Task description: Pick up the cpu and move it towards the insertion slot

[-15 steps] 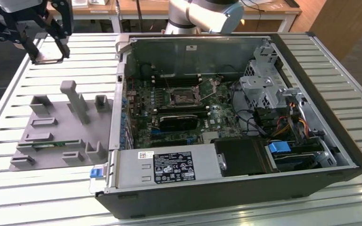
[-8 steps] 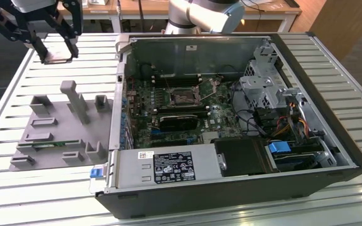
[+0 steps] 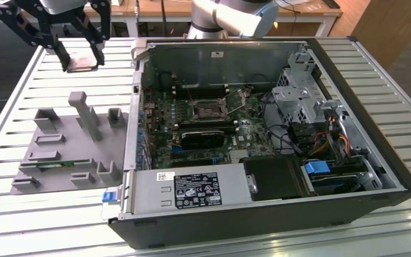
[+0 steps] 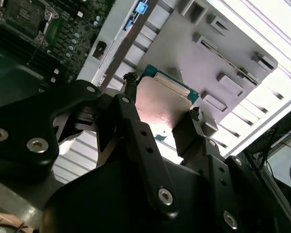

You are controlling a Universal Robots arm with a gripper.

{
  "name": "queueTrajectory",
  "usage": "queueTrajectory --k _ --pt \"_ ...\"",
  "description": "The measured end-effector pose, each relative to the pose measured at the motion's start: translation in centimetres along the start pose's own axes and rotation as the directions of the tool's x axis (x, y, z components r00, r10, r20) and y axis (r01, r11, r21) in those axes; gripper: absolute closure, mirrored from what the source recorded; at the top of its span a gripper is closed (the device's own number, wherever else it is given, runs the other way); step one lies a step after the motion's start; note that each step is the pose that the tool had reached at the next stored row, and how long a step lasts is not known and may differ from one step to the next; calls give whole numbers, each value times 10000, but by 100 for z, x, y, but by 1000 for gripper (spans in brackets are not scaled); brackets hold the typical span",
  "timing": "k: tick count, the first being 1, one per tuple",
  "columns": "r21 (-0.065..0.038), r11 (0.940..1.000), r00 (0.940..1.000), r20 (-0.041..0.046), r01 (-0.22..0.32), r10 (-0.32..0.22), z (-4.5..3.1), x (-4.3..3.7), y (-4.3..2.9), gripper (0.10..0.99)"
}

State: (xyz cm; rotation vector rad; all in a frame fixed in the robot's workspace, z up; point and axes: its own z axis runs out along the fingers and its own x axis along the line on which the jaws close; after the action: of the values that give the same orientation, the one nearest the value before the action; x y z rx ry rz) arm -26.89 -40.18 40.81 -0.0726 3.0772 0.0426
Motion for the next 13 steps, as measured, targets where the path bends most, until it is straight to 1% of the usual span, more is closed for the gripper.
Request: queueTrajectory --k 13 --pt "0 10000 10000 -3 0 0 27 -435 -21 545"
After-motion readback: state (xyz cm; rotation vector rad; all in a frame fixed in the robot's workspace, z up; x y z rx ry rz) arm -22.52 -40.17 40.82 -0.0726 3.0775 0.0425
